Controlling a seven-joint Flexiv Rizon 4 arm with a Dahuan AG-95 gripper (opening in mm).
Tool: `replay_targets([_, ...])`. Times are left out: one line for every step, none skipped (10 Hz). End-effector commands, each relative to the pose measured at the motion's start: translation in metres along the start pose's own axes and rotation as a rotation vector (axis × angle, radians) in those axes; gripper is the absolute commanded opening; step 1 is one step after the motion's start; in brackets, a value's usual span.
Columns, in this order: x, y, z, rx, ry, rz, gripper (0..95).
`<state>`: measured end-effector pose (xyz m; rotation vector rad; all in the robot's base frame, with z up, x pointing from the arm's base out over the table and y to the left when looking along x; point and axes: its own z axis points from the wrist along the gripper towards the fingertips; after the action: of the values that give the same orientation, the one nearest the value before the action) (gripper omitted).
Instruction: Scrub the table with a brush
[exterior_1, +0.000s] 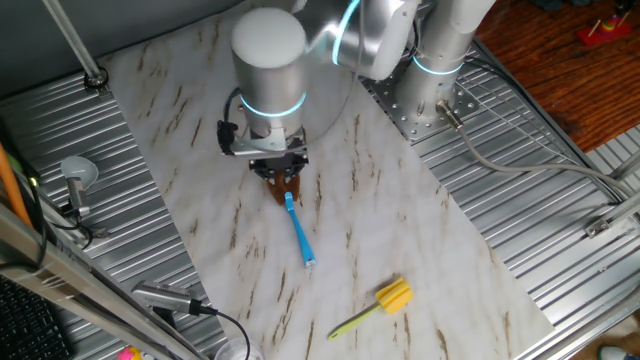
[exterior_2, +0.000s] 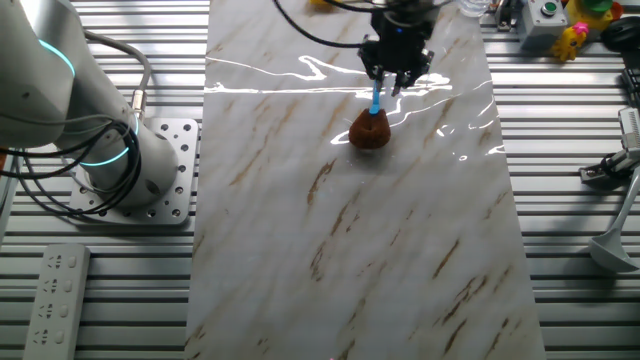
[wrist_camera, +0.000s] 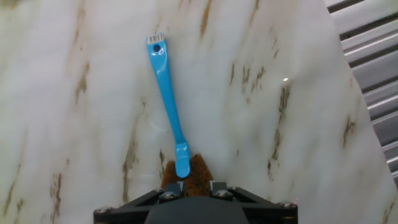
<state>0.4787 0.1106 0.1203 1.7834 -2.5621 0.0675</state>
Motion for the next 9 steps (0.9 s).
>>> replay_targets([-0.001, -0.001, -0.001, -0.009, -0.009, -0.075, 19.0])
replay_targets([-0.001, -0.001, -0.001, -0.01, -0.01, -0.106, 19.0])
replay_targets([-0.001, -0.001, -0.001, -0.019, -0.021, -0.132, 19.0])
replay_targets([-0.001, -0.002, -0.002, -0.022, -0.027, -0.146, 19.0])
replay_targets([-0.007, -0.001, -0.002, -0.03, -0.037, -0.179, 19.0])
replay_targets([-0.016, 0.0, 0.002, -0.04, -0.047, -0.203, 38.0])
replay_targets([-0.034, 0.006, 0.012, -0.061, -0.051, -0.232, 38.0])
replay_targets([-0.049, 0.013, 0.021, -0.07, -0.045, -0.244, 38.0])
replay_targets([-0.058, 0.019, 0.026, -0.073, -0.045, -0.246, 38.0])
